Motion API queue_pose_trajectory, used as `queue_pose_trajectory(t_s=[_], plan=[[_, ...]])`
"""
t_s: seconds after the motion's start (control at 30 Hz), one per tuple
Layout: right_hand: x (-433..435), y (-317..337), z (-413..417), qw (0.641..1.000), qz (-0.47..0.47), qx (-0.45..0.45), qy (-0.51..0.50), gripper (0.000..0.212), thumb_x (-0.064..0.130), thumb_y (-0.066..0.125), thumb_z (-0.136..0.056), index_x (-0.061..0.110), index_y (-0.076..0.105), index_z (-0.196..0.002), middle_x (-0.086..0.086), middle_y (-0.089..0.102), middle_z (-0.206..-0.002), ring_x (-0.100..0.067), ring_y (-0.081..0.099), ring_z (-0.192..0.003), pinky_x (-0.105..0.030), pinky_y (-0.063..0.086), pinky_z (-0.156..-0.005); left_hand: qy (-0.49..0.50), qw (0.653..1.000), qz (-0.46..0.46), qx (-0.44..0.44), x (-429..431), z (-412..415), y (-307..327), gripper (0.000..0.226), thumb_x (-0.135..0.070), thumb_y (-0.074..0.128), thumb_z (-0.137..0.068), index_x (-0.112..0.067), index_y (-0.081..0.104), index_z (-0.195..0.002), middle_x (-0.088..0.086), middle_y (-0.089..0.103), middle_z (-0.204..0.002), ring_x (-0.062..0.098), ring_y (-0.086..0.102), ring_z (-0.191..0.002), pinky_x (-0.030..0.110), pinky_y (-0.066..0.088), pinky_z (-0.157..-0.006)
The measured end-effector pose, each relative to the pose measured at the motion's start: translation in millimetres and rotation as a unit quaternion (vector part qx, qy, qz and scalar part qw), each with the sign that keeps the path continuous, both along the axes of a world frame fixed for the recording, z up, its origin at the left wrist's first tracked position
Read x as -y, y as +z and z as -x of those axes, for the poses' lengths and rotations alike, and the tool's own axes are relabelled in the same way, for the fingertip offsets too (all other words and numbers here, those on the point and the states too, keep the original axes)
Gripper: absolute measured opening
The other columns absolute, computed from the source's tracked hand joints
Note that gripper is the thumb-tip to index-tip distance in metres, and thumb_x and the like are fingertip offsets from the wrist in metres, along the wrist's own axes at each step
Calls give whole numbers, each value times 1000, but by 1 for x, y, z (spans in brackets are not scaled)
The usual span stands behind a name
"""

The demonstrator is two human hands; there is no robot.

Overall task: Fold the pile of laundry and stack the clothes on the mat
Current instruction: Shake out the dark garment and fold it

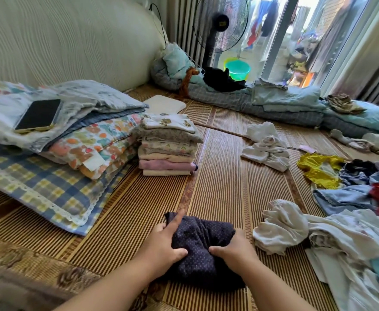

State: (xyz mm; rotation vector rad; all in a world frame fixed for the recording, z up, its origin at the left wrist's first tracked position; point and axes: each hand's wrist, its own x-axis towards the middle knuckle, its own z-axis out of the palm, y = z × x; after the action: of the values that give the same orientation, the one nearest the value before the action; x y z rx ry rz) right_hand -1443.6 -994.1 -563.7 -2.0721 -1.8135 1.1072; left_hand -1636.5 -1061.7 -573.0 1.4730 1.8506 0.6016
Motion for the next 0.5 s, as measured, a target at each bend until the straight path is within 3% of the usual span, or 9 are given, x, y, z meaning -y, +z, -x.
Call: queue_pose_trajectory(t_s=[0.07,0.13,0.2,0.3,0.4,0.5], plan=[[6,0,2,997,-62,34,18,91,33,74,-82,18,16,-150,-5,55,-134,-24,54,-121,-35,42,-99,-5,1000,-5,13,0,3,-2,70,-32,71,-84,-50,36,-142,-5,46,-134,15,47,-126,29,37,-110],[12,3,4,982,-128,109,85,86,29,62,-91,29,2,-153,-3,59,-123,-21,59,-110,-34,45,-91,-3,999,0,36,-2,7,-2,53,-24,72,-84,-40,55,-132,-8,55,-136,11,50,-126,27,38,-108],[14,3,6,950,-185,183,171,69,24,47,-97,39,6,-151,-3,58,-110,-21,60,-96,-33,46,-78,-8,999,19,46,-3,9,-2,48,-23,72,-85,-38,59,-129,-11,56,-136,10,50,-125,24,38,-104],[11,1,7,921,-200,231,242,43,24,38,-98,41,38,-137,-2,55,-107,-24,60,-97,-32,43,-73,-12,999,15,31,-5,11,-5,53,-25,71,-85,-36,55,-134,-12,54,-138,9,49,-126,23,37,-104],[0,-2,3,962,-152,138,178,36,18,46,-96,40,63,-120,6,60,-112,-15,58,-103,-25,43,-80,-8,999,-7,35,-8,14,-8,57,-24,69,-85,-34,51,-139,-15,52,-140,6,47,-130,20,34,-106],[-17,9,1,984,-131,-18,123,34,11,56,-93,42,71,-98,21,64,-99,-5,58,-101,-17,40,-81,-2,998,-30,47,-19,24,-1,58,-22,68,-85,-35,50,-139,-17,53,-139,1,47,-126,15,34,-103]])
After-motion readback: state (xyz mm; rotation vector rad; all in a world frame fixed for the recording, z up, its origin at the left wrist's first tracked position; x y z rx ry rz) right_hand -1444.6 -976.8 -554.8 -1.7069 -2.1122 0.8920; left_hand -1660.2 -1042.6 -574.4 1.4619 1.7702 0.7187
